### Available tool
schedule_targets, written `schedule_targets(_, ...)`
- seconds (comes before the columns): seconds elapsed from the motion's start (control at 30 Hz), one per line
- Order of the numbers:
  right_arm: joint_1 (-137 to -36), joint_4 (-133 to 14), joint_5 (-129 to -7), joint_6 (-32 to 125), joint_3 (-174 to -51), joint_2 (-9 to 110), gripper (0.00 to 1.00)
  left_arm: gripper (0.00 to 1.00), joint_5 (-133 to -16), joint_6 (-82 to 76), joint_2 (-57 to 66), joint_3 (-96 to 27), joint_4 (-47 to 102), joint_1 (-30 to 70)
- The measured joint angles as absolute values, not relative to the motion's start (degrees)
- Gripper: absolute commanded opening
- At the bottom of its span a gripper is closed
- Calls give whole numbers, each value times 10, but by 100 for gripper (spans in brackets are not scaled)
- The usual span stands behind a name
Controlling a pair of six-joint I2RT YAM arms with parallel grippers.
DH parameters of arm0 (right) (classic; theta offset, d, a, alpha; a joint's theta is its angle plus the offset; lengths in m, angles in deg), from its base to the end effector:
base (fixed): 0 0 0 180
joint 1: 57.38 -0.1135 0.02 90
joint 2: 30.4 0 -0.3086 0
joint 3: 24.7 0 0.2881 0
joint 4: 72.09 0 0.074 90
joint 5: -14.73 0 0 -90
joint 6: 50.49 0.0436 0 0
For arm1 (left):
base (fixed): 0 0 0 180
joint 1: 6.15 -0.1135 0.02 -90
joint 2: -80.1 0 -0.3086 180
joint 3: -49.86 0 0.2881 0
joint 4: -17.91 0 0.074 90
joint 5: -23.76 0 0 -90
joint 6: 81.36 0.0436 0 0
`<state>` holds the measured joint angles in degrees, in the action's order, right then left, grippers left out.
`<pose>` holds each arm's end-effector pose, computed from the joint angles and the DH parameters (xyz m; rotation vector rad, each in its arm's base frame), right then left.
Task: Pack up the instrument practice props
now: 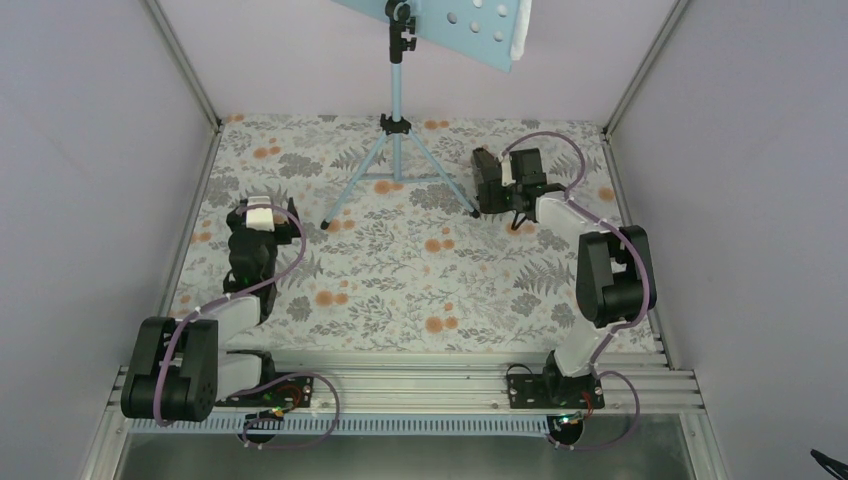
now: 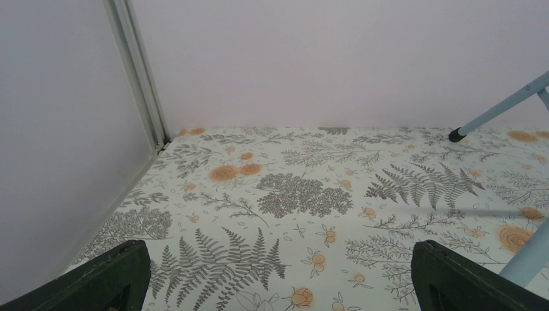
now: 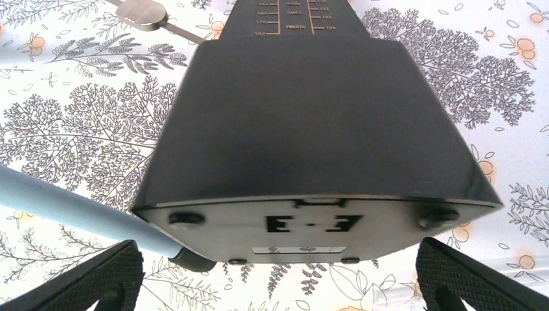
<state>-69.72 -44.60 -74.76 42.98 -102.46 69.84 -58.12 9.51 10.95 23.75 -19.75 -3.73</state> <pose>0.4070 0.0894 0.2170 -0.1932 2.4398 0.1334 0.2374 -0.0039 0.1943 -0.0596 1.6636 0.0974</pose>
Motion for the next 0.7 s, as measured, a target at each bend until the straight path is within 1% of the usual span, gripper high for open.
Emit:
schedule_targets(0.53, -697, -514, -750, 422, -1025, 702, 100, 100, -590, 97, 94, 227, -191, -37)
schedule_targets(0.63, -697, -532, -751, 420, -1025, 703, 97, 100, -592, 97, 91, 224, -190, -37)
schedule_targets(0.7, -697, -545, -751, 416, -1025, 703, 93, 100, -592, 97, 91, 223, -189, -37)
